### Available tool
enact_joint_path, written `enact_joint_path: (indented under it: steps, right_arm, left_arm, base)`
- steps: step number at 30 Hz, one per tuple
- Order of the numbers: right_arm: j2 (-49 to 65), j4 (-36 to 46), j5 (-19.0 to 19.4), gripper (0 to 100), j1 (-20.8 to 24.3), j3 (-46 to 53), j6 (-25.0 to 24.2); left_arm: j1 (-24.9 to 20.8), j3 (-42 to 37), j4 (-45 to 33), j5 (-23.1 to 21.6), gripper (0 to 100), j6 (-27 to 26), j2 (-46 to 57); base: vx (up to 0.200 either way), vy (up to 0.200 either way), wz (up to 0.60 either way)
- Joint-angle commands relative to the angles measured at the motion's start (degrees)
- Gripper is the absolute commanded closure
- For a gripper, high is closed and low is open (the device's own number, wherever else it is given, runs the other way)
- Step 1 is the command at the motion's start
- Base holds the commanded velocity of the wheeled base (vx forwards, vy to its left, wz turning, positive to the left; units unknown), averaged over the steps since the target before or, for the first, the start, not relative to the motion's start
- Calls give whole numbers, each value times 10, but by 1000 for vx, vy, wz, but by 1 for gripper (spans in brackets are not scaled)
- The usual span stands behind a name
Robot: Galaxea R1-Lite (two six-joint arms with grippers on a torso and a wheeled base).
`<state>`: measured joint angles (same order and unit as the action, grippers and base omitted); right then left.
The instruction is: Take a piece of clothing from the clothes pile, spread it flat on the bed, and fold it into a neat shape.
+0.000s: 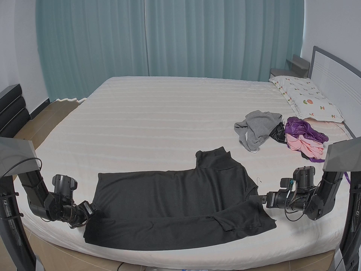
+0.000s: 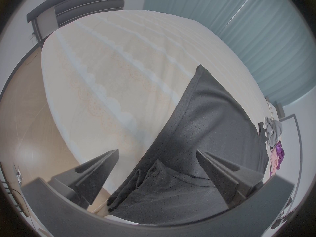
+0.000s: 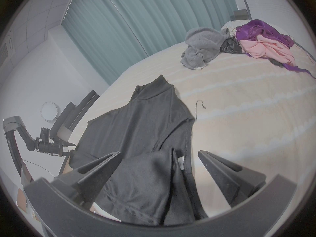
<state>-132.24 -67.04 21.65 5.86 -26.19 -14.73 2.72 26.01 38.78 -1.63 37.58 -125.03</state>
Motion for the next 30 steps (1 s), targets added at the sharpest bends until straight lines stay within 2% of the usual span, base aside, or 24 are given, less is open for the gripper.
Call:
enact_joint_path:
  steps: [1, 3, 10, 16, 21, 22, 23, 25, 30]
  right_arm:
    - [16, 1, 1, 0, -8, -11, -2]
    - [26, 4, 1, 0, -13, -41, -34]
    - [26, 52, 1, 0, -14, -110, -82]
    - [17, 82, 9, 0, -18, -150, -114]
    - [18, 82, 26, 0, -18, -149, -152]
    - [18, 82, 26, 0, -18, -149, -152]
    - [16, 82, 26, 0, -17, -149, -158]
    - [15, 82, 26, 0, -18, -150, -159]
    - [2, 82, 30, 0, -19, -151, -159]
  left_arm:
    - [0, 0, 1, 0, 0, 9, 3]
    - [7, -1, 13, -2, 0, 14, 15]
    - [14, 20, 43, -7, 0, 14, 47]
    - [16, 130, 2, -15, 0, 18, 21]
    - [16, 265, -54, -57, 0, 35, -40]
    - [16, 265, -54, -57, 0, 35, -40]
    - [15, 311, -70, -63, 0, 35, -65]
    - [14, 354, -84, -68, 0, 35, -94]
    - [10, 410, -88, -73, 0, 25, -145]
  base:
    - [0, 0, 0]
    - [0, 0, 0]
    - [0, 0, 0]
    - [0, 0, 0]
    - [0, 0, 0]
    - [0, 0, 0]
    - [0, 0, 0]
    - [0, 0, 0]
    - [0, 0, 0]
